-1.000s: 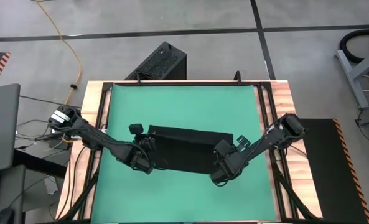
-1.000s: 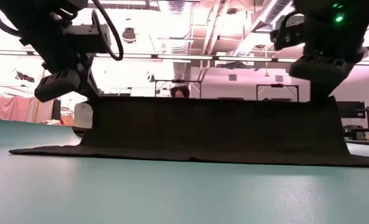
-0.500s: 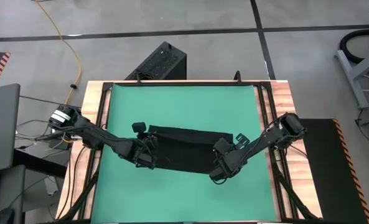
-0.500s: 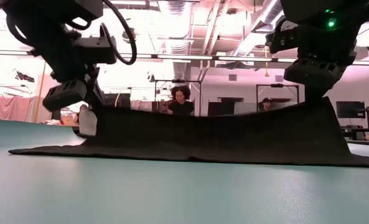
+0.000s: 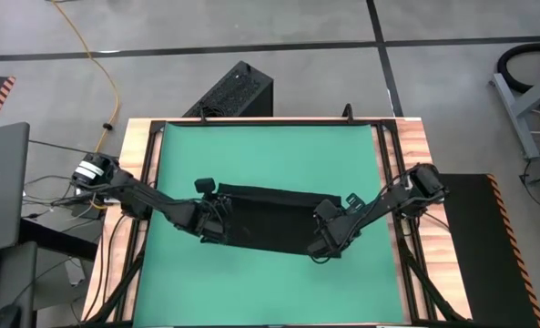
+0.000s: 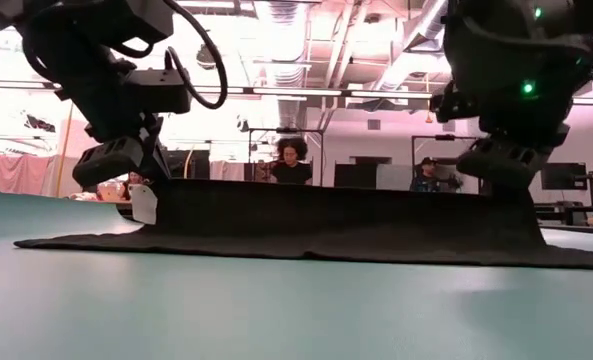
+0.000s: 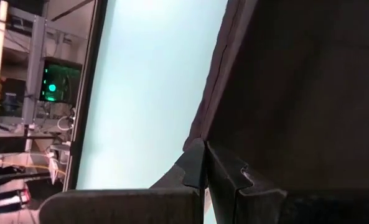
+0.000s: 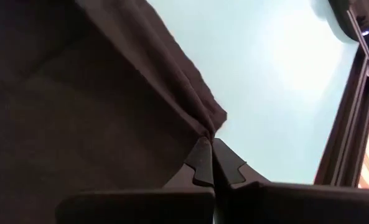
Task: Roll towel
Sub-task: Fold the brown towel
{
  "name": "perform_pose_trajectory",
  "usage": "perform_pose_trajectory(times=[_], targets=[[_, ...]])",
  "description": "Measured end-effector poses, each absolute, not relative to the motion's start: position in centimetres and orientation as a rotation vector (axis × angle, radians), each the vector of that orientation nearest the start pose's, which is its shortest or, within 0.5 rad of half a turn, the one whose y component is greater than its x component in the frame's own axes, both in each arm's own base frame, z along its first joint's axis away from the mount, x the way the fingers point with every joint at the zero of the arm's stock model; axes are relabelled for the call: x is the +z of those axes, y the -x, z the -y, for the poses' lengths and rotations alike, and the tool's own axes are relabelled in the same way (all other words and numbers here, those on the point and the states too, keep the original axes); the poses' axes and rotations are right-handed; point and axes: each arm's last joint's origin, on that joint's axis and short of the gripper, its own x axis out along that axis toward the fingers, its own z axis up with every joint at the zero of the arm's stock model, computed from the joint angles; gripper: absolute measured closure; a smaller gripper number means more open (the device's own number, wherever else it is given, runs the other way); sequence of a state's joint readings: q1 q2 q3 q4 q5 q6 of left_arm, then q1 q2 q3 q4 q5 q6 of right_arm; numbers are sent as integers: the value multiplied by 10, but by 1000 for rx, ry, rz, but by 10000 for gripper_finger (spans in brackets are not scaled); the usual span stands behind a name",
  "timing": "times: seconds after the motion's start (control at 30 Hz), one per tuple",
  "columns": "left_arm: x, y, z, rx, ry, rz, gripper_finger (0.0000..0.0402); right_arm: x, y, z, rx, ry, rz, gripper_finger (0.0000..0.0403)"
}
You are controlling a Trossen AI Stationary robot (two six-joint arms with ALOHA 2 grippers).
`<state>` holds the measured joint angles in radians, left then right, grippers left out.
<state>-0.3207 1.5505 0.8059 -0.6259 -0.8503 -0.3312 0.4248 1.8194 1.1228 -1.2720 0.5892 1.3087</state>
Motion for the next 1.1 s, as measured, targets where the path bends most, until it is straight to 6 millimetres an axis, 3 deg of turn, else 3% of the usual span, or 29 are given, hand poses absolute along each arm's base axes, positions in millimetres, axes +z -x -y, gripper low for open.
perform_pose_trajectory(times=[0.63, 0.9, 1.1], targets=[[146, -246, 42, 603, -482, -1067, 397, 164, -260, -96, -1082, 5, -1181, 337], [146, -247, 42, 569, -527, -1087, 347, 164, -263, -87, -1111, -11, -1185, 288], [148, -247, 37, 649, -554, -1057, 308, 165, -263, -78, -1149, -7, -1207, 241]])
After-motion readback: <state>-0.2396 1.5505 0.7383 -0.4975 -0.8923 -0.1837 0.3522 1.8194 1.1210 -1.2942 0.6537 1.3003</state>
